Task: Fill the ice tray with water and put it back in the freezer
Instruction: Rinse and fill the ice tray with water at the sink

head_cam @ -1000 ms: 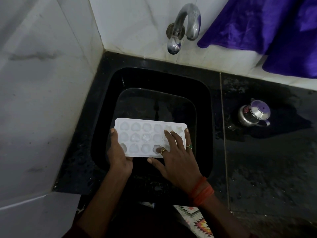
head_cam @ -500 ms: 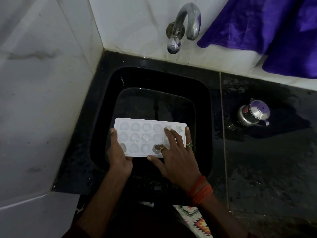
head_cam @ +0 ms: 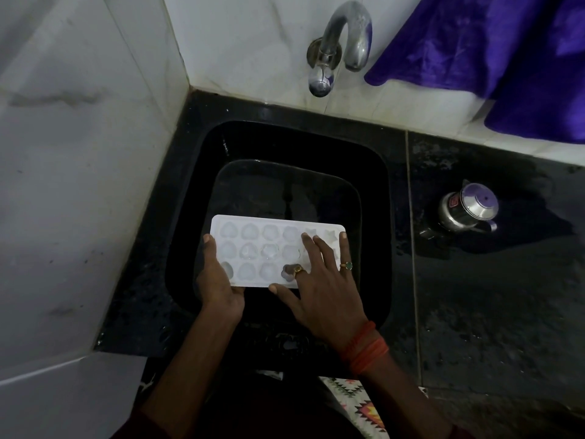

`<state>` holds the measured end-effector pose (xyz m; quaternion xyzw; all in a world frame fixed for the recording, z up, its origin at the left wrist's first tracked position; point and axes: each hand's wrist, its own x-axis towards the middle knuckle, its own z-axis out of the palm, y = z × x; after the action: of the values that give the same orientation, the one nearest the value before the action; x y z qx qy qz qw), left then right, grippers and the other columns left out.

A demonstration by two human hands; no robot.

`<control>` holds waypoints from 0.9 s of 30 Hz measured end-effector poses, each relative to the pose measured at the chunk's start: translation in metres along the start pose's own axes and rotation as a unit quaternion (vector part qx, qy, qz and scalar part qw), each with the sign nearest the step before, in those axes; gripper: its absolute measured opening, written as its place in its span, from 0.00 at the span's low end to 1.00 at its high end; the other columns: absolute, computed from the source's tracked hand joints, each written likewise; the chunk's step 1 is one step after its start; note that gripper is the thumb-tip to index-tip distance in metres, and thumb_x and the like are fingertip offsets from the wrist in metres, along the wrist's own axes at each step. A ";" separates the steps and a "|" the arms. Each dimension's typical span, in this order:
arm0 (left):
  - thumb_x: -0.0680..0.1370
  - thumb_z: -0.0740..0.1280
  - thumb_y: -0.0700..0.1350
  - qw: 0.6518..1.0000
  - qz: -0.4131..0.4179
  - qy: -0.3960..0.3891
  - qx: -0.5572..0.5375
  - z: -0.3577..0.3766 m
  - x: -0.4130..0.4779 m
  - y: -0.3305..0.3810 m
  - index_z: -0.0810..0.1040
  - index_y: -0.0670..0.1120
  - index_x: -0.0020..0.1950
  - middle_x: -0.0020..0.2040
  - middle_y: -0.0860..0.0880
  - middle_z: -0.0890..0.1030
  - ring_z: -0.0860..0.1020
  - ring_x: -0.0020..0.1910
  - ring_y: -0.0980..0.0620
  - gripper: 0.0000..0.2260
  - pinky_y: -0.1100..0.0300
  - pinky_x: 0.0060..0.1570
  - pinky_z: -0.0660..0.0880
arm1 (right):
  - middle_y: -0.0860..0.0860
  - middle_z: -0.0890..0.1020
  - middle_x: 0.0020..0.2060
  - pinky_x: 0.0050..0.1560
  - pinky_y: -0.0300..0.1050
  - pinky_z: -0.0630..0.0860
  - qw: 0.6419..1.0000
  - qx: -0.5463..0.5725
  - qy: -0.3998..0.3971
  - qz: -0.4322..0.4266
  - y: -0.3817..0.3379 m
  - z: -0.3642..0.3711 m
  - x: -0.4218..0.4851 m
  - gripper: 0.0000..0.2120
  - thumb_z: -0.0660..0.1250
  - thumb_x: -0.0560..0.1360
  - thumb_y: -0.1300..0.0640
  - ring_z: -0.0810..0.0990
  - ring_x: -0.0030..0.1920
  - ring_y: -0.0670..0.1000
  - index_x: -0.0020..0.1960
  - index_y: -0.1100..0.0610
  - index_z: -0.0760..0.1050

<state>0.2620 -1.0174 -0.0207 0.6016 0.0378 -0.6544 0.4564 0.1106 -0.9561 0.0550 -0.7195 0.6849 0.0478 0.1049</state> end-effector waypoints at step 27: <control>0.75 0.72 0.67 1.000 -0.002 0.002 -0.007 0.001 -0.003 0.001 0.85 0.49 0.58 0.49 0.47 0.89 0.88 0.44 0.43 0.23 0.42 0.39 0.84 | 0.57 0.64 0.76 0.77 0.63 0.36 1.000 0.016 0.010 0.005 0.003 0.007 -0.001 0.29 0.49 0.77 0.30 0.59 0.78 0.56 0.61 0.44 0.80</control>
<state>0.2615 -1.0173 -0.0178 0.5997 0.0450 -0.6539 0.4591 0.1080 -0.9541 0.0484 -0.7149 0.6900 0.0296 0.1094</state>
